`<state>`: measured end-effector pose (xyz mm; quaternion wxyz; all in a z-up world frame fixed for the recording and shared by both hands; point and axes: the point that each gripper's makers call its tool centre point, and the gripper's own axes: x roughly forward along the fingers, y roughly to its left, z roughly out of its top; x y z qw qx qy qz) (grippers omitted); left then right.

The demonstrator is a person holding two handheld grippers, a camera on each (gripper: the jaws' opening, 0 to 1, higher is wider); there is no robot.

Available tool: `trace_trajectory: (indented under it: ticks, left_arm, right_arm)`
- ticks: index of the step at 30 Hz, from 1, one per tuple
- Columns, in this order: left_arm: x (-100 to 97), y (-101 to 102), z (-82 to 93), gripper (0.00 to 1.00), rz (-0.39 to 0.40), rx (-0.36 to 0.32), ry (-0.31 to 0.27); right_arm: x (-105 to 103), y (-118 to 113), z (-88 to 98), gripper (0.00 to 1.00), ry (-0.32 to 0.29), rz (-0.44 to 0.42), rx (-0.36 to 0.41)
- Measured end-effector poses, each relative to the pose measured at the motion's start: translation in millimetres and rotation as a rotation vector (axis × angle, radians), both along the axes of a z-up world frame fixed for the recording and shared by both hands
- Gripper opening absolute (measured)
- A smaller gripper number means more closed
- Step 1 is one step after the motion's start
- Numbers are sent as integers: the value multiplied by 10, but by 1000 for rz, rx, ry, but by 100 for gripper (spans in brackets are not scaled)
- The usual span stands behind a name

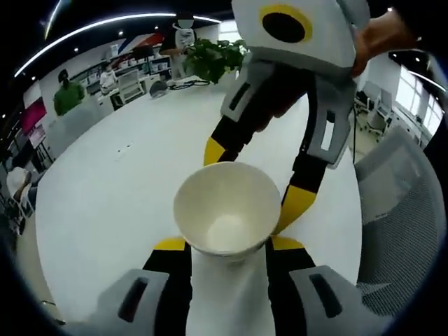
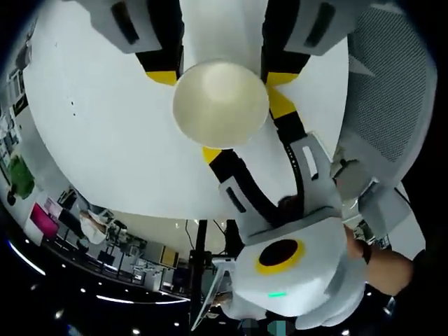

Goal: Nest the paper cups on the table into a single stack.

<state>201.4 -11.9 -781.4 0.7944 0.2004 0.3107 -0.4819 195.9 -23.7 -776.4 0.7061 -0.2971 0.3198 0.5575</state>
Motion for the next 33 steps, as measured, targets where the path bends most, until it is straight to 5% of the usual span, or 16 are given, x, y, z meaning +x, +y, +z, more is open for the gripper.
trace_trajectory:
  ticks: [5,11,18,27,33]
  left_arm:
    - [88,-46,55,40,-11,5,-11]
    - [434,-59,67,41,-19,15,-19]
    - [542,-77,21,41,-30,19,-3]
    - [581,-126,-29,42,-45,29,21]
    - [611,-24,-23,54,-7,29,24]
  right_arm:
    - [153,-10,53,42,-4,-15,21]
    - [428,-36,86,42,-12,-41,23]
    - [602,-66,28,42,0,-51,12]
    - [569,-108,-11,43,32,-70,10]
    - [565,-131,11,50,13,-115,20]
